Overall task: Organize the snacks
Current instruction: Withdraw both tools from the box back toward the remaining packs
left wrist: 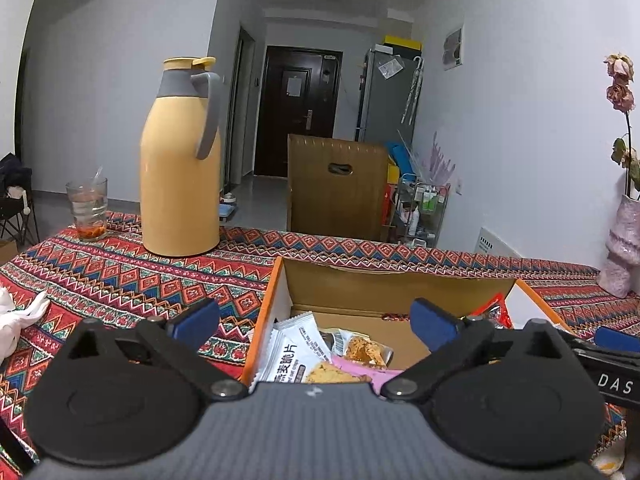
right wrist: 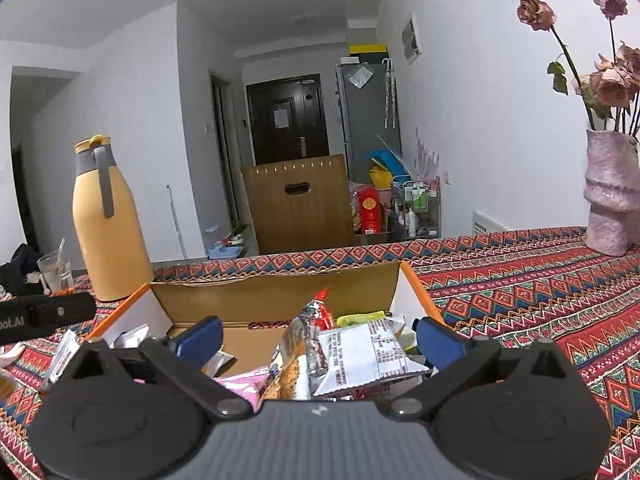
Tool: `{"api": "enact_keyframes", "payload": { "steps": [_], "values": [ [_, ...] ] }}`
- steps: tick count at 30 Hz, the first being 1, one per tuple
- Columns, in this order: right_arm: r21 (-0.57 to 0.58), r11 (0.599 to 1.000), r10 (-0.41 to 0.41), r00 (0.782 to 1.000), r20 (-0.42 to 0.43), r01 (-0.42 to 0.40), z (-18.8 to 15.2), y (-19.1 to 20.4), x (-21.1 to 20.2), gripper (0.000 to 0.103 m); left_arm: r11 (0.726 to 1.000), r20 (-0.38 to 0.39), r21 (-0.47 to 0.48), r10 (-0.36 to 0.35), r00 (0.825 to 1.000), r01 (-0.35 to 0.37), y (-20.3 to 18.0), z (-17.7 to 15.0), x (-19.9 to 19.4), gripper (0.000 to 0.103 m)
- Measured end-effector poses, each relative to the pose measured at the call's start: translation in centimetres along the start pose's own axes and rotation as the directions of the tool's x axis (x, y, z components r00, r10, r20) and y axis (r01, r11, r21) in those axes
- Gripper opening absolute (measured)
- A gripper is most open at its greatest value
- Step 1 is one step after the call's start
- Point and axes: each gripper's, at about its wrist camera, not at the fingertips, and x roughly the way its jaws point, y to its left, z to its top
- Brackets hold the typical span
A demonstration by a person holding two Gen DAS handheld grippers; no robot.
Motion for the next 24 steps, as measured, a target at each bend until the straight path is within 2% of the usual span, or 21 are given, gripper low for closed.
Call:
{"api": "enact_keyframes", "payload": {
  "steps": [9, 18, 24],
  "values": [
    [0.007, 1.0, -0.001, 1.0, 0.011, 0.001, 0.3, 0.0, -0.4, 0.103, 1.0, 0.006, 0.014, 0.008, 1.0, -0.008, -0.3, 0.4, -0.7, 0.103],
    [-0.043, 0.999, 0.021, 0.999, 0.047, -0.019, 1.1, 1.4, -2.7, 0.103, 0.999, 0.03, 0.043, 0.018, 0.999, -0.019, 0.1, 1.2, -3.9, 0.103],
    [-0.081, 0.997, 0.024, 0.999, 0.041, -0.021, 1.0, 2.4, -4.9, 0.103, 0.999, 0.012, 0.051, 0.009, 1.0, -0.01, 1.6, 0.6, -5.8, 0.103]
  ]
}}
